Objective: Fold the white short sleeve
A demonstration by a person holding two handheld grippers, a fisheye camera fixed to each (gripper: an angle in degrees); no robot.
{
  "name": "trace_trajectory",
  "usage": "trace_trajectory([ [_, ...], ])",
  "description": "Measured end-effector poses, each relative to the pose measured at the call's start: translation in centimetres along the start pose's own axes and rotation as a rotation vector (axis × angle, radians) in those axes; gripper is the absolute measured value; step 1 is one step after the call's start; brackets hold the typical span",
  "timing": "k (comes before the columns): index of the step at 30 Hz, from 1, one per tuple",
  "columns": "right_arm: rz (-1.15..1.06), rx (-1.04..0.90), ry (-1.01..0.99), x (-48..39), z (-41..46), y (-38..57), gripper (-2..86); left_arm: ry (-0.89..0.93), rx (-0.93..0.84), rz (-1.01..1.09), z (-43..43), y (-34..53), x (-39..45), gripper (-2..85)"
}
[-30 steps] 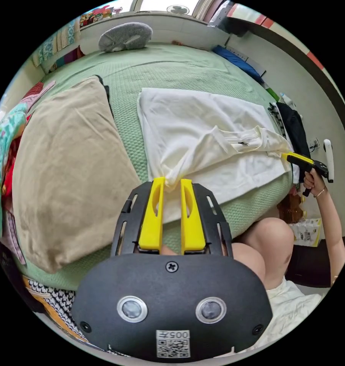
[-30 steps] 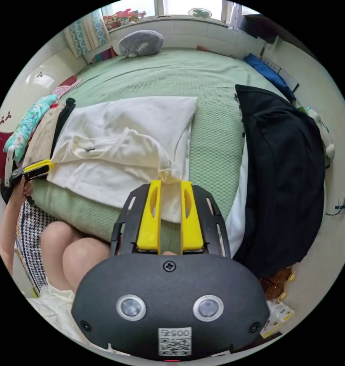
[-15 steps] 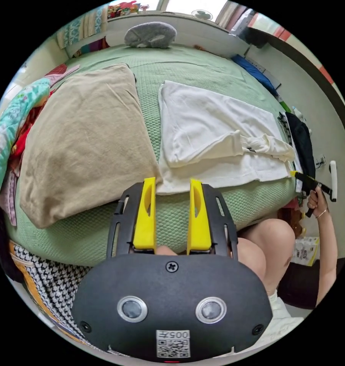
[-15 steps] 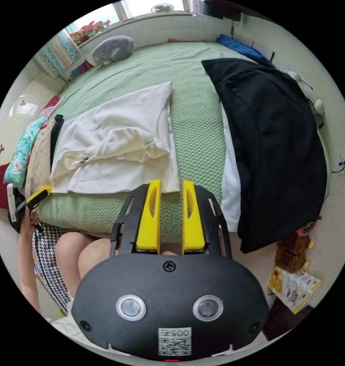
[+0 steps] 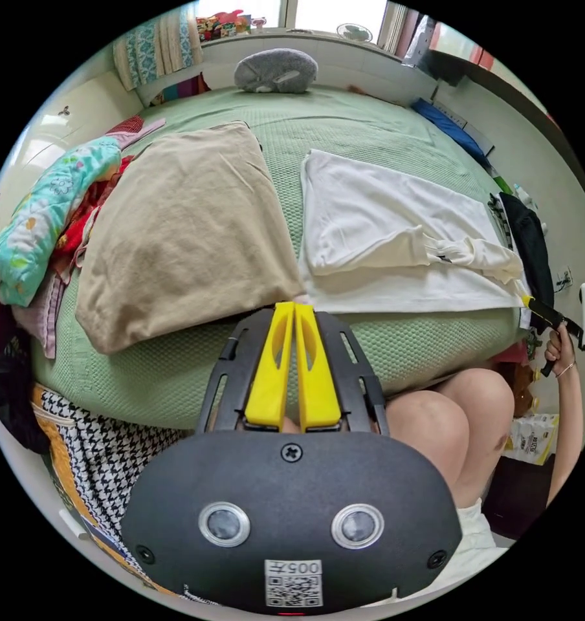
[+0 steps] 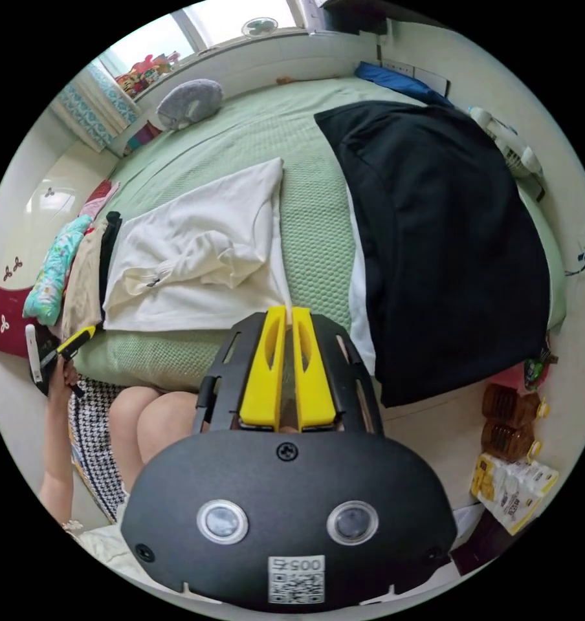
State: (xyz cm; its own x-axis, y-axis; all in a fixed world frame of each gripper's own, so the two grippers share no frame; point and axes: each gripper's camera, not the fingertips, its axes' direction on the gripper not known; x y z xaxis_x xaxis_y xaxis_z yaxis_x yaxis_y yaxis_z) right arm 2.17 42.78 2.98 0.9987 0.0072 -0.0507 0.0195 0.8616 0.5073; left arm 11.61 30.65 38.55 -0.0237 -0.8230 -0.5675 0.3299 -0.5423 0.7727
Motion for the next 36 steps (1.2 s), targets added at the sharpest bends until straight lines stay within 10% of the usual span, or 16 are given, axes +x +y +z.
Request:
trace_trajectory([
  [18, -0.379, 0.029, 0.094, -12.2, -1.1, -2.4, 10.2, 0.224, 0.173, 0.268, 0.0, -3.4, 9.6, 10.1],
  [36, -0.544, 0.021, 0.211, -18.1, 2.8, -1.3, -1.4, 0.117, 0.085, 0.448, 3.4, -2.9, 16.5, 4.7],
])
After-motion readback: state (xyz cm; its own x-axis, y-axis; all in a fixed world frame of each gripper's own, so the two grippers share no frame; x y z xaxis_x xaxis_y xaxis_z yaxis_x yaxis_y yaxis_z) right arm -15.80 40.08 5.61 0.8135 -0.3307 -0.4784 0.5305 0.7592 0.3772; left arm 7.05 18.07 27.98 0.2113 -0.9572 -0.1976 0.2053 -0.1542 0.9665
